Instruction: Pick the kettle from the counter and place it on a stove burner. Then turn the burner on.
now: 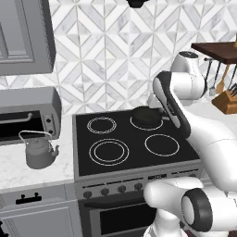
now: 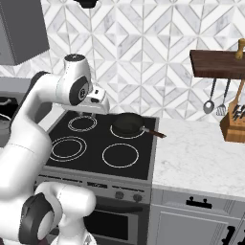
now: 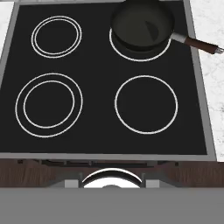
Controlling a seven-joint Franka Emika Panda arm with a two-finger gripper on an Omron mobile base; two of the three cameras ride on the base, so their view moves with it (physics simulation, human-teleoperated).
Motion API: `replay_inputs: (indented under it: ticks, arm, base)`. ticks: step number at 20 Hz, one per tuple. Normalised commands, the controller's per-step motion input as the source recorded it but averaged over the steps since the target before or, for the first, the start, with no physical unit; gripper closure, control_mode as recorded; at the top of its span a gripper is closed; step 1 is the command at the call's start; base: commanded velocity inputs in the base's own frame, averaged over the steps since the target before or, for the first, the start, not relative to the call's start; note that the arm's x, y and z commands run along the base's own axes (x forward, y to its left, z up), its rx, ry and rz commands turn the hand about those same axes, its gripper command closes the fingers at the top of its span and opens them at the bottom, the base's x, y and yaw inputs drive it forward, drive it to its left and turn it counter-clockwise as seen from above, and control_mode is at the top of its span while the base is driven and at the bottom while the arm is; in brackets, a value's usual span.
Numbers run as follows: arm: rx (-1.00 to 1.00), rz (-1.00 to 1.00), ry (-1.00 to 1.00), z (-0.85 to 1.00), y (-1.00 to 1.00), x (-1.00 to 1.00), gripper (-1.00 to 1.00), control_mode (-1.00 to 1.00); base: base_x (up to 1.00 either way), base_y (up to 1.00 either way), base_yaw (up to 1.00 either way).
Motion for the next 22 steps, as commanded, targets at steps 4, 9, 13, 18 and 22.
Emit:
replay_inputs:
  ticks: [4, 9, 13, 18, 22]
  arm:
    - [0.0, 0.0, 0.0, -0.11, 0.19, -0.03, -1.0, -1.0]
    - [-0.05, 0.0, 0.0, -0.23, 0.6, -0.04, -1.0, -1.0]
    - [-0.07, 0.01, -0.01, -0.27, 0.69, -0.06, -1.0, -1.0]
    - [-0.11, 0.07, 0.0, -0.32, 0.72, -0.04, -1.0, -1.0]
    - [-0.01, 0.12, -0.02, -0.15, 0.65, 0.0, -1.0, -1.0]
  base:
    - [0.0, 0.0, 0.0]
    - [0.0, 0.0, 0.0]
    - [0.0, 0.0, 0.0]
    - [0.0, 0.0, 0.0]
    - [0.0, 0.0, 0.0]
